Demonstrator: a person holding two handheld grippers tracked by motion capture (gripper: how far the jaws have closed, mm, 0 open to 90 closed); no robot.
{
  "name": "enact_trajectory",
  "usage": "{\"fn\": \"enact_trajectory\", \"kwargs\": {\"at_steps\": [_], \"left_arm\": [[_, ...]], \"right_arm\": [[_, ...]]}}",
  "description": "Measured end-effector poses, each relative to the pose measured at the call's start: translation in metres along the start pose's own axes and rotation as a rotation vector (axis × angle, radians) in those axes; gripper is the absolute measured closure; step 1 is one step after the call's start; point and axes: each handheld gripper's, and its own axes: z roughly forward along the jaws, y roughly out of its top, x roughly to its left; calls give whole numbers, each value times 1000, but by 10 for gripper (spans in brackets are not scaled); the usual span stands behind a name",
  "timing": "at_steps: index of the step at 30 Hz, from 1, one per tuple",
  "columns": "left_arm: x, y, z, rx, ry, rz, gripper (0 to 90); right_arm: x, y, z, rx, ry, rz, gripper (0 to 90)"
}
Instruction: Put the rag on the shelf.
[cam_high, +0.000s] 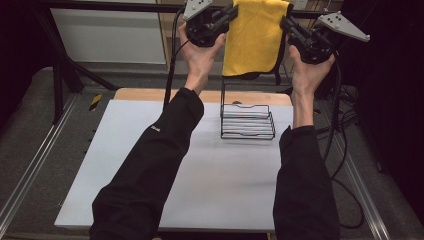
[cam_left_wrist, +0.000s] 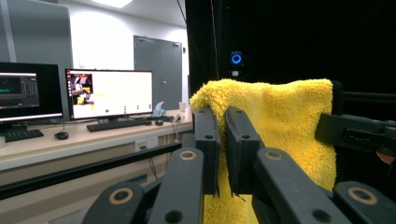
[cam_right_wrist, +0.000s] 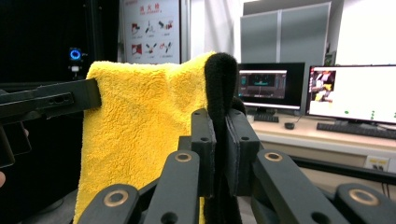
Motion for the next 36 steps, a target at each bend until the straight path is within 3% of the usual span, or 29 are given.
{"fn": "enact_trajectory", "kwargs": {"at_steps": [7, 17, 27, 31, 36], "left_arm": [[4, -21, -2, 36, -6, 2, 841], [-2, -41, 0, 62, -41, -18, 841], [-6, -55, 11, 109, -39, 35, 842], [0, -53, 11, 121, -10, 47, 842], [4, -41, 15, 115, 8, 60, 843]], "right_arm": [[-6, -21, 3, 33, 12, 4, 836], [-13, -45, -6, 79, 1, 18, 835], [-22, -59, -10, 107, -18, 21, 835], [-20, -65, -11, 103, -4, 21, 836], [-13, -54, -9, 66, -1, 6, 836]]}}
